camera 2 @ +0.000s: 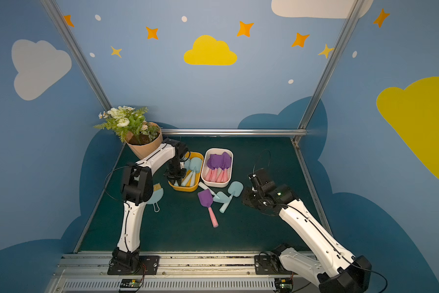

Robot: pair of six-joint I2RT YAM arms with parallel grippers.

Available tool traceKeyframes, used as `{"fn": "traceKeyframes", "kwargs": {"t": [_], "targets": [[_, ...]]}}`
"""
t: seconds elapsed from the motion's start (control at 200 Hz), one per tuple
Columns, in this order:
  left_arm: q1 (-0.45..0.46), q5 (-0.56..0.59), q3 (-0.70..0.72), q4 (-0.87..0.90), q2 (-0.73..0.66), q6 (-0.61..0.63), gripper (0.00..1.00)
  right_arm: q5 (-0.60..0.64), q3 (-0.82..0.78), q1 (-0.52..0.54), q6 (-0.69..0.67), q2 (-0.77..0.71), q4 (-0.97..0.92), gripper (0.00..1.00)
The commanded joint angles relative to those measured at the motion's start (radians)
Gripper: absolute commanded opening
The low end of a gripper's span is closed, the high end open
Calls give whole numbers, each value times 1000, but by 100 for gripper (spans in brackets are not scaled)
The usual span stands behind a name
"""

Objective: Sort the small shovels by color and place them into the storage box
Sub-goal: Place the shovel in the storage box.

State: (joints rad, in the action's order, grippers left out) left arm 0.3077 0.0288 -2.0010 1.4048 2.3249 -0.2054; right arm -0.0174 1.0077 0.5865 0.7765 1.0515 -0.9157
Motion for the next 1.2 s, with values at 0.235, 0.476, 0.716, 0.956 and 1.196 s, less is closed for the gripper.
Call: {"fn": "traceKeyframes", "kwargs": {"t": [0.235, 0.476, 0.716, 0.956, 1.196], "targets": [[-6, -9, -50, 12, 17, 16, 6, 7, -6, 3, -13, 10, 8, 40], [-5, -12, -62, 22, 27, 15, 9, 11, -9, 2, -16, 5, 6, 40], [-5, -11, -59, 28, 30, 20, 12, 10, -9, 3, -14, 7, 6, 40], [-5, -9, -58, 31, 29, 18, 17, 12, -12, 3, -14, 2, 4, 40], [-5, -9, -65, 36, 23, 19, 23, 16, -15, 2, -16, 2, 5, 40]]}}
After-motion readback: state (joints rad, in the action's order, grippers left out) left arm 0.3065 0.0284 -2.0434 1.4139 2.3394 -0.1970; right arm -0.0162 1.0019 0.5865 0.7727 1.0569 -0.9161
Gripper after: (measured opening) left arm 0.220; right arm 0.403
